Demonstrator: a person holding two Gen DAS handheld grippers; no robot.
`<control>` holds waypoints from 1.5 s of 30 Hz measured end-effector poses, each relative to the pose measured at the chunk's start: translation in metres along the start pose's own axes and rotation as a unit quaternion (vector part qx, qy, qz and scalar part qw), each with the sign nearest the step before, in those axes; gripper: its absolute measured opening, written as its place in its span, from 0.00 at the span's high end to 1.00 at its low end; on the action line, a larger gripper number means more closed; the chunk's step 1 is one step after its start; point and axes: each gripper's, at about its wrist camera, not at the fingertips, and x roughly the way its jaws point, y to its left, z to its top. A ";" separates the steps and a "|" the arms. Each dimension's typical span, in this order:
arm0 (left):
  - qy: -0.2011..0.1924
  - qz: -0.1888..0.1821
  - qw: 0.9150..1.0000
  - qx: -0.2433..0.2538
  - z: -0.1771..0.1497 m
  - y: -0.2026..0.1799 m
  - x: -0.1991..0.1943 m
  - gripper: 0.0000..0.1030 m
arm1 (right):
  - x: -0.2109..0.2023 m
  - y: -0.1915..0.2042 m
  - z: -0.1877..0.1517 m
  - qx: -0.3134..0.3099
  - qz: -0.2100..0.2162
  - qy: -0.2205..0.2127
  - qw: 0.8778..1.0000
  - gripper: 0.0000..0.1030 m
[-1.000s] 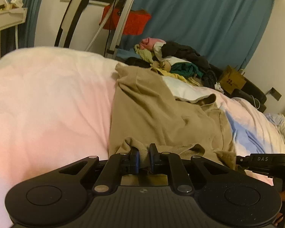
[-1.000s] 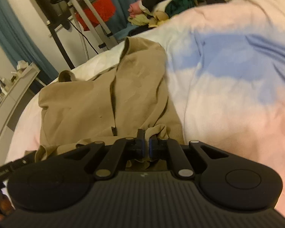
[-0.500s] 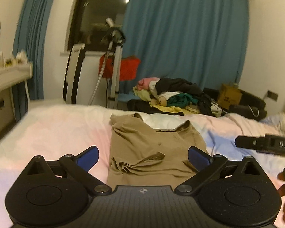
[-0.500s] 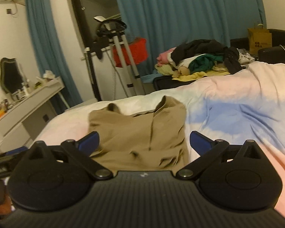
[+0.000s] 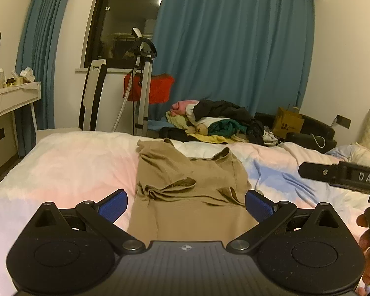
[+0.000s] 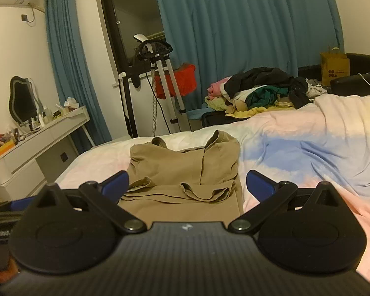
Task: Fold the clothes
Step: 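Open both grippers and release the folded beige sweatshirt, then grasp the sweatshirt bundle end with both grippers and fold it over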
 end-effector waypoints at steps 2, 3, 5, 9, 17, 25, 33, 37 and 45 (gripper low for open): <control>0.003 0.000 1.000 -0.004 -0.001 0.001 0.000 0.01 | -0.001 0.002 -0.001 -0.005 0.002 -0.009 1.000 0.01; 0.004 0.000 1.000 -0.005 -0.002 0.001 0.000 0.01 | -0.001 0.003 -0.001 -0.010 0.001 -0.013 1.000 0.06; 0.007 0.000 1.000 -0.010 -0.002 0.002 0.002 0.01 | 0.001 0.006 -0.001 -0.027 -0.016 -0.009 0.999 0.57; 0.015 -0.004 1.000 -0.019 -0.004 0.005 0.005 0.01 | 0.008 0.005 -0.004 -0.031 -0.034 0.000 0.999 0.56; 0.040 -0.010 0.999 -0.033 -0.010 0.009 0.013 0.01 | 0.006 0.001 0.000 -0.002 -0.022 -0.019 1.000 0.00; 0.127 -0.033 0.983 -0.127 -0.021 0.025 0.027 0.01 | 0.012 -0.010 -0.007 0.047 -0.022 0.027 0.998 0.00; 0.267 -0.088 0.910 -0.304 -0.069 0.066 0.058 0.09 | 0.036 -0.037 -0.068 0.310 0.108 0.172 0.929 0.00; 0.283 -0.083 0.881 -0.370 -0.090 0.084 0.077 0.18 | 0.052 -0.043 -0.105 0.420 0.157 0.234 0.863 0.03; 0.196 -0.027 0.866 -0.460 -0.099 0.120 0.086 0.63 | 0.057 -0.079 -0.126 0.506 0.027 0.169 0.845 0.41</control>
